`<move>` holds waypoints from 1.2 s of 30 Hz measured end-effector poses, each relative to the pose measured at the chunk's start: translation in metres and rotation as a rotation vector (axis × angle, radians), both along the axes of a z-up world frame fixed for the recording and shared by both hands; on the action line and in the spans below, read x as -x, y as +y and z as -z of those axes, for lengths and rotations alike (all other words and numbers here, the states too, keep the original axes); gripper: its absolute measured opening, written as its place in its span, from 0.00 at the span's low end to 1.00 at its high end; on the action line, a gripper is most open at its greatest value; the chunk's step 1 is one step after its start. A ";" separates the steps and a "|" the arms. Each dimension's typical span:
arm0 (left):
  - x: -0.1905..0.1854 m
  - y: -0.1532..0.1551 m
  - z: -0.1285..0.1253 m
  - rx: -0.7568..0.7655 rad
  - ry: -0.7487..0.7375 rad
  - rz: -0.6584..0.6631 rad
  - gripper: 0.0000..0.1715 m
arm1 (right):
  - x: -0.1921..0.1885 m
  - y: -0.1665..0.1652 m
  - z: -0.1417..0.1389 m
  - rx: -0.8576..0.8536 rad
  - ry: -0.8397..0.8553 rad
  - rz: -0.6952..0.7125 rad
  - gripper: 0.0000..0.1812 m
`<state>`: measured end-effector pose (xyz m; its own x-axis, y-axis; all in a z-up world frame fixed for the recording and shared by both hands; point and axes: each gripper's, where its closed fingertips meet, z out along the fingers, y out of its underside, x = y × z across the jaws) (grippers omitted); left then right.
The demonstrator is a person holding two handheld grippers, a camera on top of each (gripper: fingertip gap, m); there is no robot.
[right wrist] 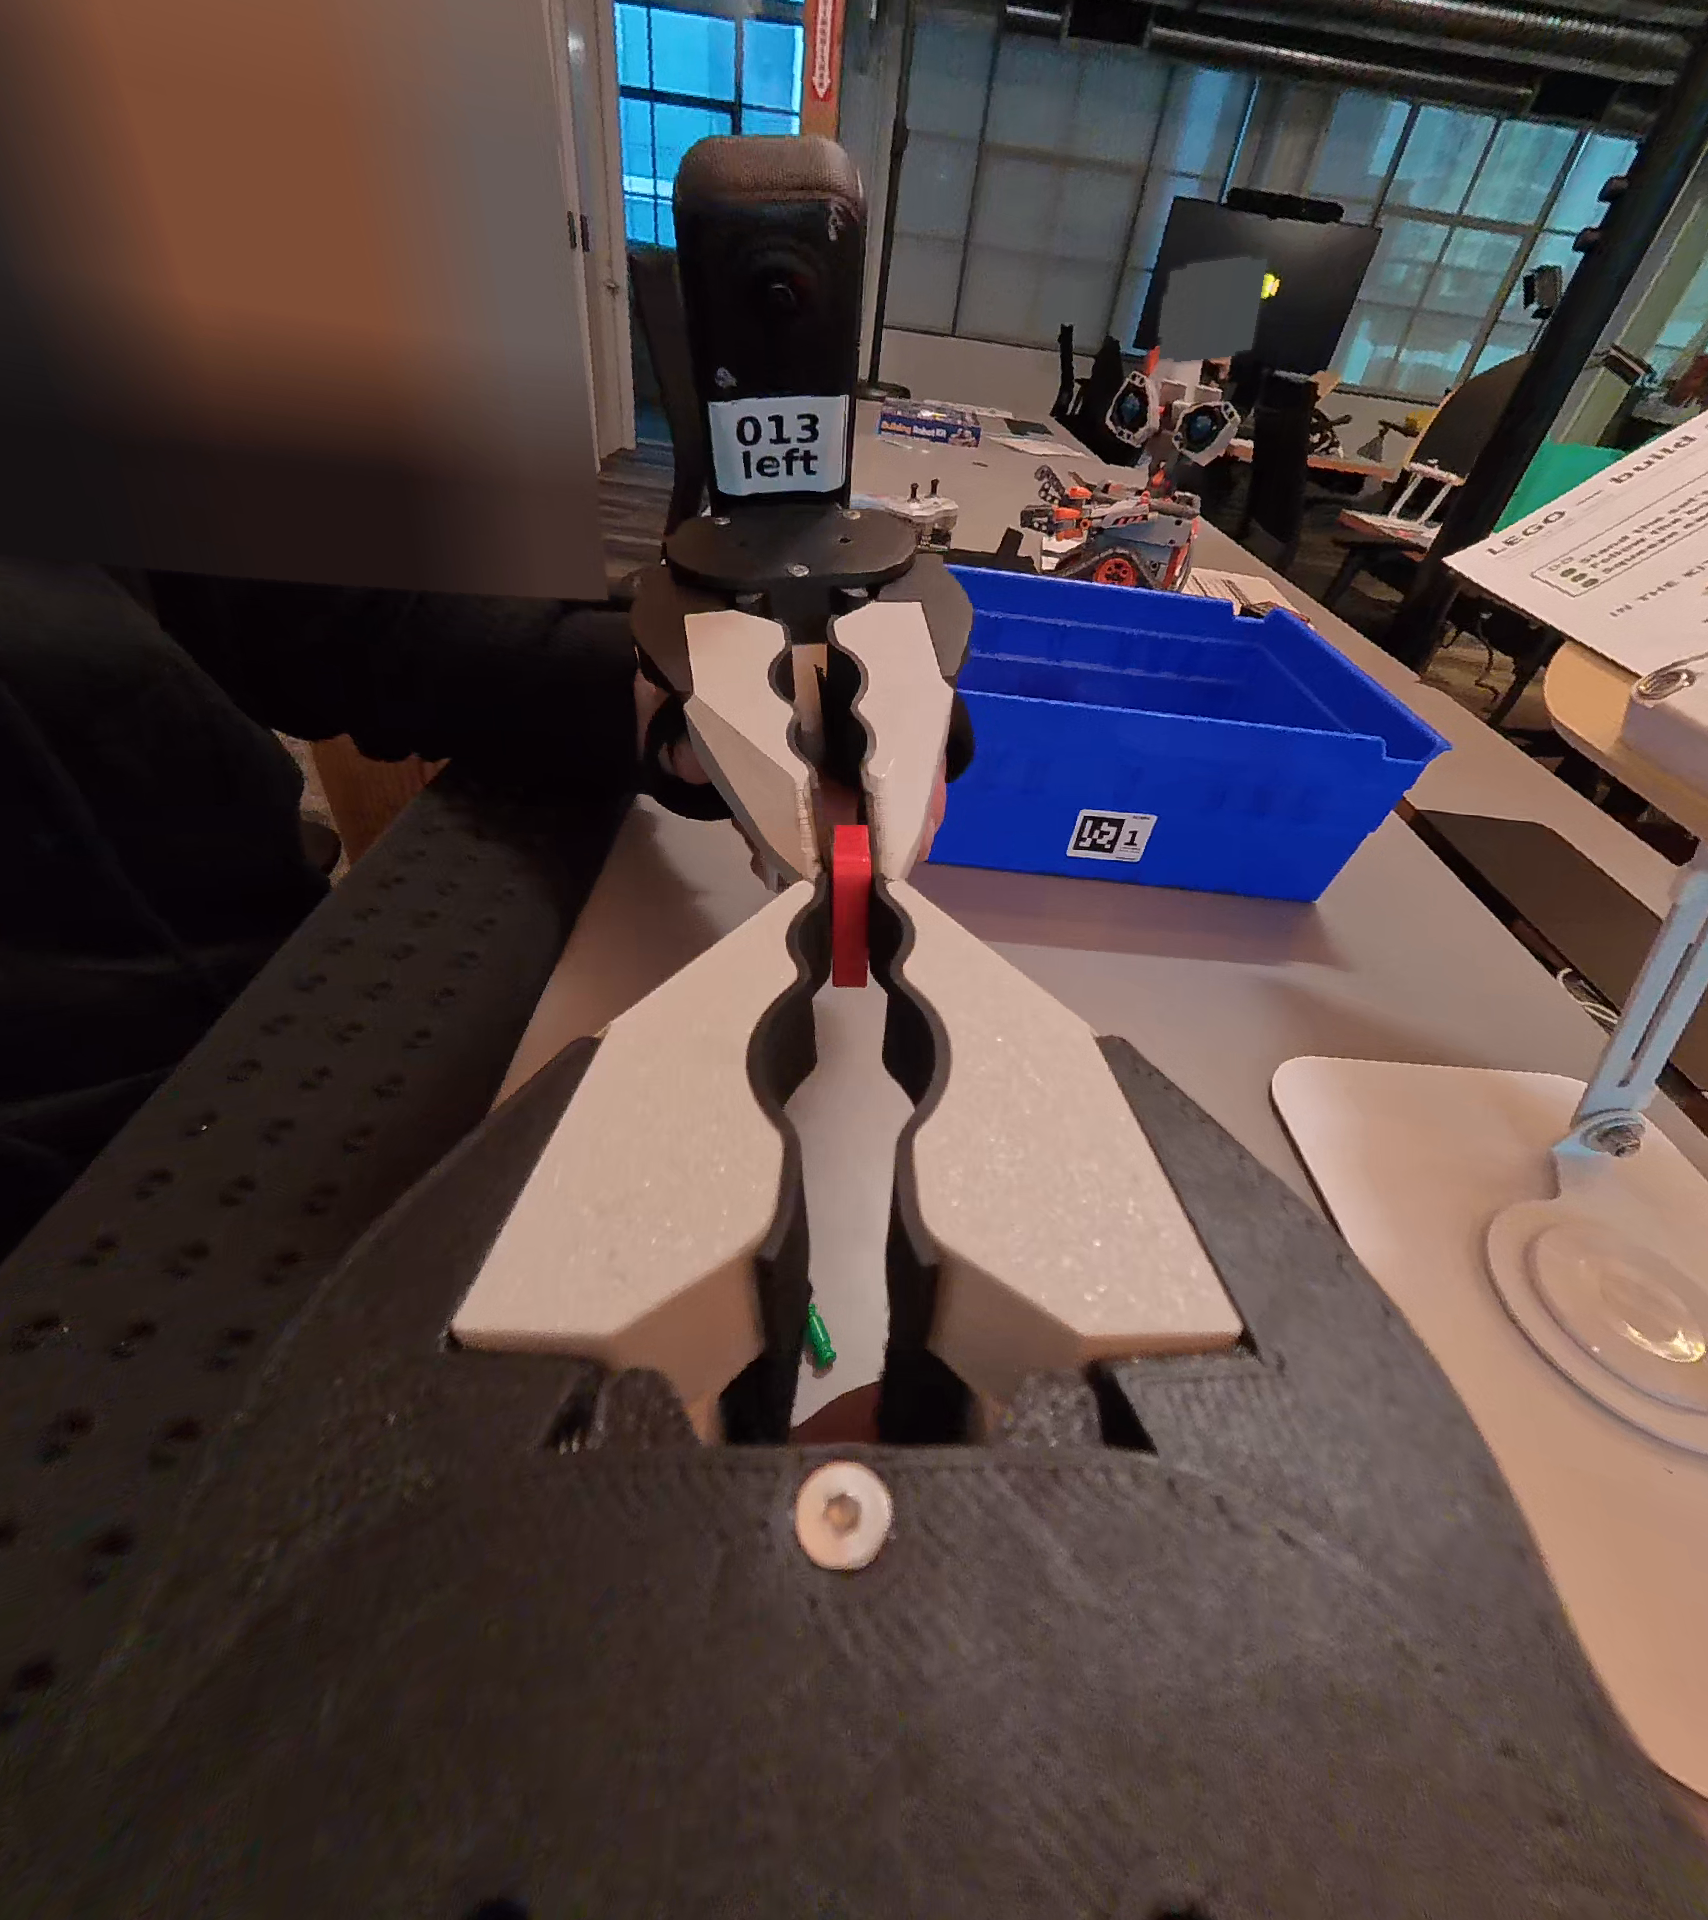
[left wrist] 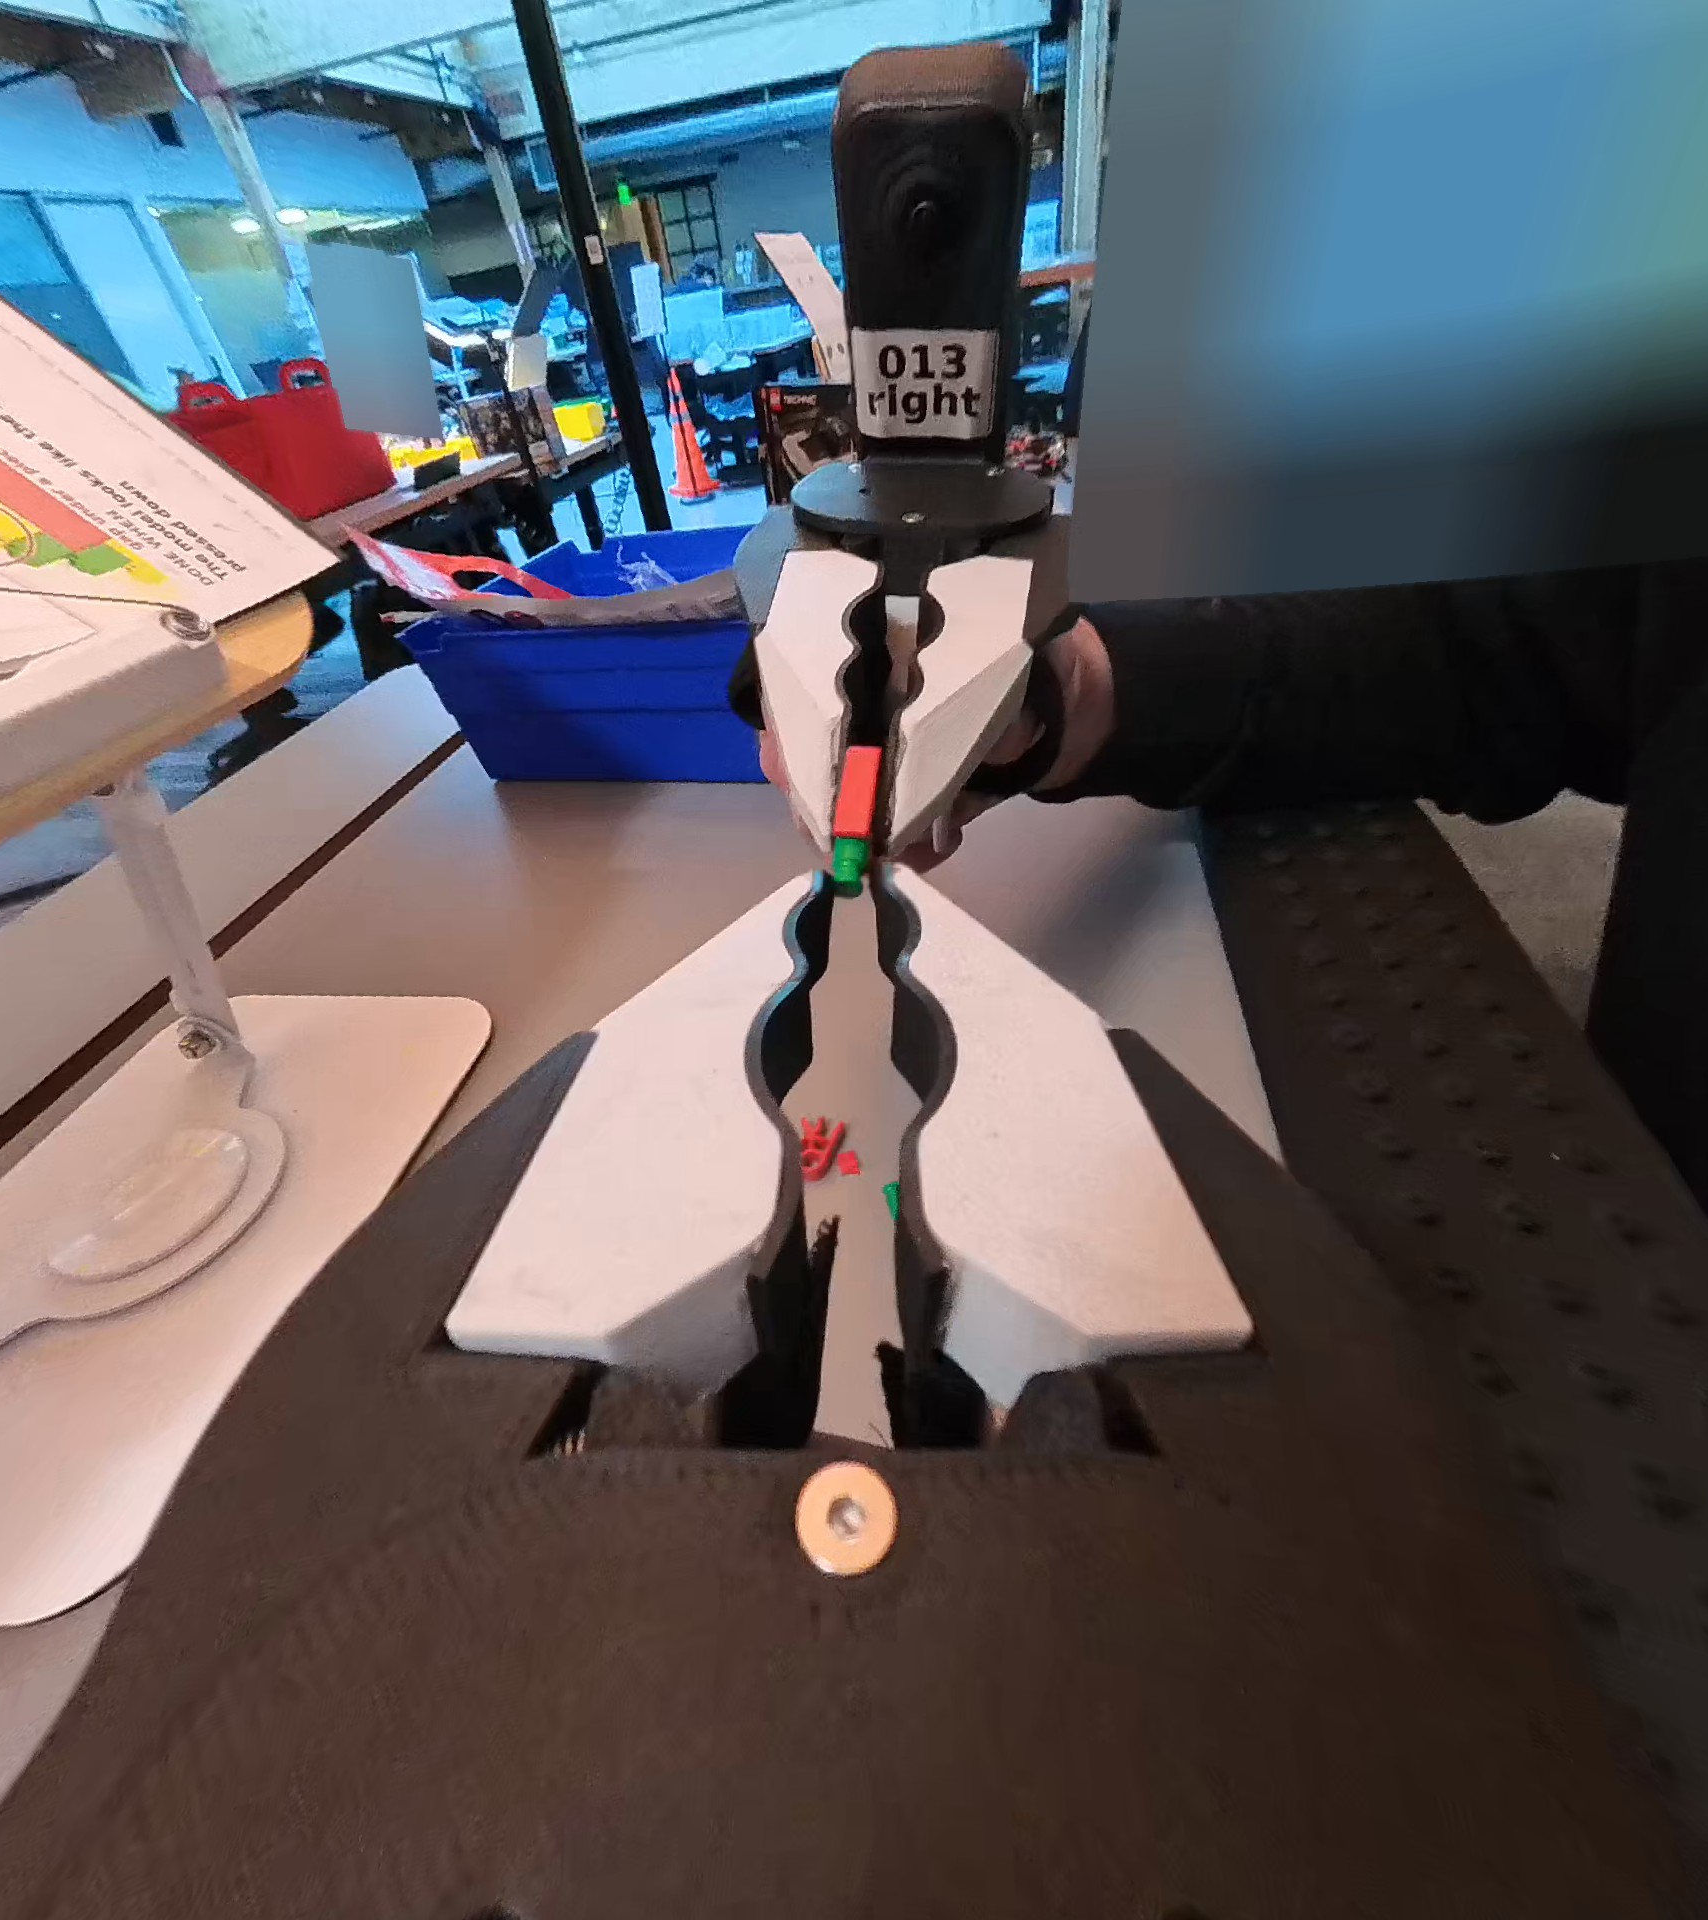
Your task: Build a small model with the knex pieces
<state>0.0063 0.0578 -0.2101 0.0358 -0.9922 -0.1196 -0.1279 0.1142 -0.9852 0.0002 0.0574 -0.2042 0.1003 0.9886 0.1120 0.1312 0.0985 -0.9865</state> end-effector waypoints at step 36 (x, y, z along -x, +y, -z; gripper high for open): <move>-0.038 0.002 0.036 -0.147 0.156 -0.240 0.01 | 0.005 0.054 0.025 -0.250 -0.230 0.436 0.02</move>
